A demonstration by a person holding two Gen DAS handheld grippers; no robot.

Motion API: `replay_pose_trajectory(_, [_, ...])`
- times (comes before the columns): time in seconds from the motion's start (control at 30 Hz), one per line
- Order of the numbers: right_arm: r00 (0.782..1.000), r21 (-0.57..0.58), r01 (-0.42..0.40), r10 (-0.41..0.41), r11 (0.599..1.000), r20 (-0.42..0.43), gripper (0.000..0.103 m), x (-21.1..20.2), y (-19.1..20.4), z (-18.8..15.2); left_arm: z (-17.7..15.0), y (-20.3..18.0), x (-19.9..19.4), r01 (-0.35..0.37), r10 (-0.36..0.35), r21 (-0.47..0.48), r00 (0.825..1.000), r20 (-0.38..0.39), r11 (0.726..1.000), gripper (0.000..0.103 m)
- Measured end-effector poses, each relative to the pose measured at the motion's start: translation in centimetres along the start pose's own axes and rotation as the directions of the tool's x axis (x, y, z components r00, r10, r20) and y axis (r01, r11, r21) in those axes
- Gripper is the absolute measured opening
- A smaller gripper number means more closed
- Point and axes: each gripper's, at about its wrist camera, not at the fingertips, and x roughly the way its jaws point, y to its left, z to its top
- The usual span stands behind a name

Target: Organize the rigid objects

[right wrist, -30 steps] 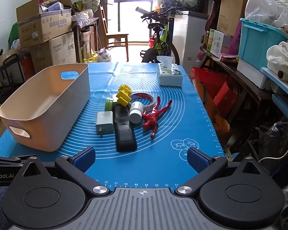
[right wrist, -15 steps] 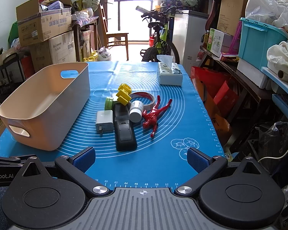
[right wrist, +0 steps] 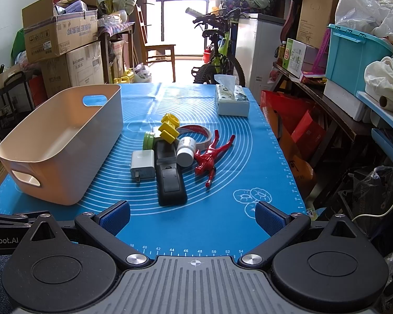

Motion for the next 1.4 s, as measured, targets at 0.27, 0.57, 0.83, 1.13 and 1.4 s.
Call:
replay_pose_trajectory(0.27, [1.000,0.000,0.000,0.000,1.000,-0.001,0.100,0.05,0.03,0.06,-0.01,-0.05,-0.02,0.000,0.000,0.000,1.000,-0.002,1.000,0.095])
replay_pose_trajectory(0.57, [1.000,0.000,0.001,-0.001,1.000,-0.003,0.100,0.13,-0.02,0.05,-0.33,-0.56,0.28,0.002,-0.002,0.005,1.000,-0.005,1.000,0.095])
replay_pose_trajectory(0.83, [1.000,0.000,0.001,-0.001,1.000,-0.004,0.100,0.15,-0.03,0.02,-0.35,-0.56,0.37,0.004,-0.004,0.006,1.000,-0.007,1.000,0.095])
replay_pose_trajectory(1.13, [1.000,-0.001,0.001,-0.001,1.000,-0.005,0.100,0.16,-0.02,0.01,-0.37,-0.52,0.44,0.002,-0.002,0.007,1.000,-0.007,1.000,0.095])
replay_pose_trajectory(1.4, [1.000,0.000,0.001,-0.001,1.000,-0.006,0.100,0.17,-0.02,0.05,-0.50,-0.34,0.46,0.000,0.000,0.009,1.000,-0.007,1.000,0.095])
